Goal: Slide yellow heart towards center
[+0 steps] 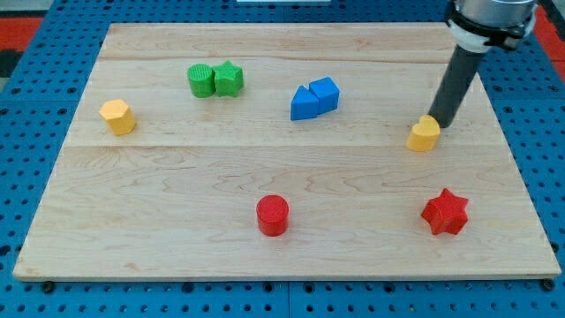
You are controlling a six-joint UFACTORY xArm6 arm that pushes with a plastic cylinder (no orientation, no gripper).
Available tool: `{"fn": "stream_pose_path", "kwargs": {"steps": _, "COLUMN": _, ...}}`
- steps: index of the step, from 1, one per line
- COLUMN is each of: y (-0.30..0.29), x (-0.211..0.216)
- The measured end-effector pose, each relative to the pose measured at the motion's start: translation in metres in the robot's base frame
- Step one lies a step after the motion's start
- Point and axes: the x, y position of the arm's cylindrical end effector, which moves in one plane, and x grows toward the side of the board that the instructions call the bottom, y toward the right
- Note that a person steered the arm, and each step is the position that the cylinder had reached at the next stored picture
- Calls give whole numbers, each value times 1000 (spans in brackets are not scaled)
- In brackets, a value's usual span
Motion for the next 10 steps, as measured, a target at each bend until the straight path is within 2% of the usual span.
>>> {"fn": "stream_pose_path", "kwargs": {"steps": 1, "y": -13, "x": 11}}
{"fn": "stream_pose_path", "kwargs": {"steps": 2, "y": 12, "x": 20}}
{"fn": "stream_pose_path", "kwargs": {"steps": 3, "y": -2, "x": 41}}
{"fn": "stream_pose_path", "kwargs": {"steps": 5, "y": -48, "x": 34}}
{"fn": "stream_pose_path", "kwargs": {"steps": 7, "y": -60, "x": 23}}
{"fn": "stream_pose_path", "kwargs": {"steps": 9, "y": -125, "x": 24}}
{"fn": "stream_pose_path", "kwargs": {"steps": 10, "y": -128, "x": 9}}
